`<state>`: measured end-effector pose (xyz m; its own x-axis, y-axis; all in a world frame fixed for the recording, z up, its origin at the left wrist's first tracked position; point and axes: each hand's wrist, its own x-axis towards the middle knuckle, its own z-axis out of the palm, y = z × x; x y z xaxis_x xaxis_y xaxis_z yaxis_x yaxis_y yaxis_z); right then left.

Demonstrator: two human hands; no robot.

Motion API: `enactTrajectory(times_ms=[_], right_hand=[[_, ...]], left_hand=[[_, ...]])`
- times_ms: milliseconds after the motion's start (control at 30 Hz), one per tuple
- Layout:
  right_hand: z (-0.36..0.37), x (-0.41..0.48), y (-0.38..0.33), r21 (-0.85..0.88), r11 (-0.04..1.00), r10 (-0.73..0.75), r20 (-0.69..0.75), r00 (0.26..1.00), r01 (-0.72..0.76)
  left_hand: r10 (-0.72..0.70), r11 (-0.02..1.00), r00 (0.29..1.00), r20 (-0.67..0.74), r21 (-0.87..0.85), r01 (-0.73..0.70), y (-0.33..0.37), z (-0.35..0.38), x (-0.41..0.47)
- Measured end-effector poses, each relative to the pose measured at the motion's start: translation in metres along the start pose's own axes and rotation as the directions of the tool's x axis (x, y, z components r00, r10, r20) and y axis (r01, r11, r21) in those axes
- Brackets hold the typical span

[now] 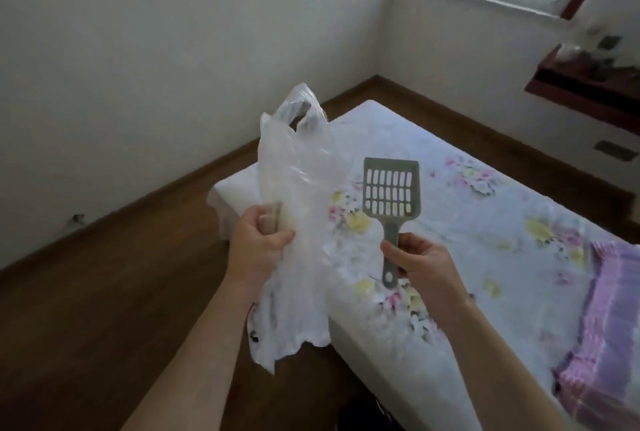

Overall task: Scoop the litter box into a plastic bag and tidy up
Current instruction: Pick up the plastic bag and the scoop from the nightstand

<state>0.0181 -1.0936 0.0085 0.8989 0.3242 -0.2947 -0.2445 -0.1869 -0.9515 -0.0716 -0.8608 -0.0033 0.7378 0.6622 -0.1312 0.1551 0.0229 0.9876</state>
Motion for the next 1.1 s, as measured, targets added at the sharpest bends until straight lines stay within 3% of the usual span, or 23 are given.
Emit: enactTrajectory(times_ms=[133,333,533,667,833,1100], right_hand=[[0.086,0.074,-0.021,-0.046,0.999,-0.002,0.183,0.983,0.01],[0.221,0.196,-0.054,-0.124,0.989,-0.019,0.412,0.911,0.076],[0.334,0.294,-0.114,-0.159,0.976,-0.037,0.554,0.831,0.15],[0.401,0.344,-0.144,-0.164,0.976,-0.017,0.601,0.799,0.144],[0.485,0.419,-0.16,-0.175,0.974,-0.012,0.583,0.812,0.14],[0.597,0.536,-0.195,-0.105,0.993,0.001,0.414,0.91,0.047]], left_hand=[[-0.051,0.999,0.981,-0.19,-0.014,0.049,-0.011,-0.07,0.052],[-0.07,0.998,0.895,-0.44,-0.025,0.065,-0.004,-0.149,0.156],[-0.083,0.995,0.817,-0.571,-0.008,0.095,0.024,-0.212,0.255],[-0.093,0.994,0.783,-0.615,-0.012,0.108,0.033,-0.254,0.317],[-0.105,0.993,0.786,-0.609,-0.019,0.119,0.029,-0.311,0.422],[-0.023,0.993,0.896,-0.444,0.092,0.071,0.044,-0.378,0.627]])
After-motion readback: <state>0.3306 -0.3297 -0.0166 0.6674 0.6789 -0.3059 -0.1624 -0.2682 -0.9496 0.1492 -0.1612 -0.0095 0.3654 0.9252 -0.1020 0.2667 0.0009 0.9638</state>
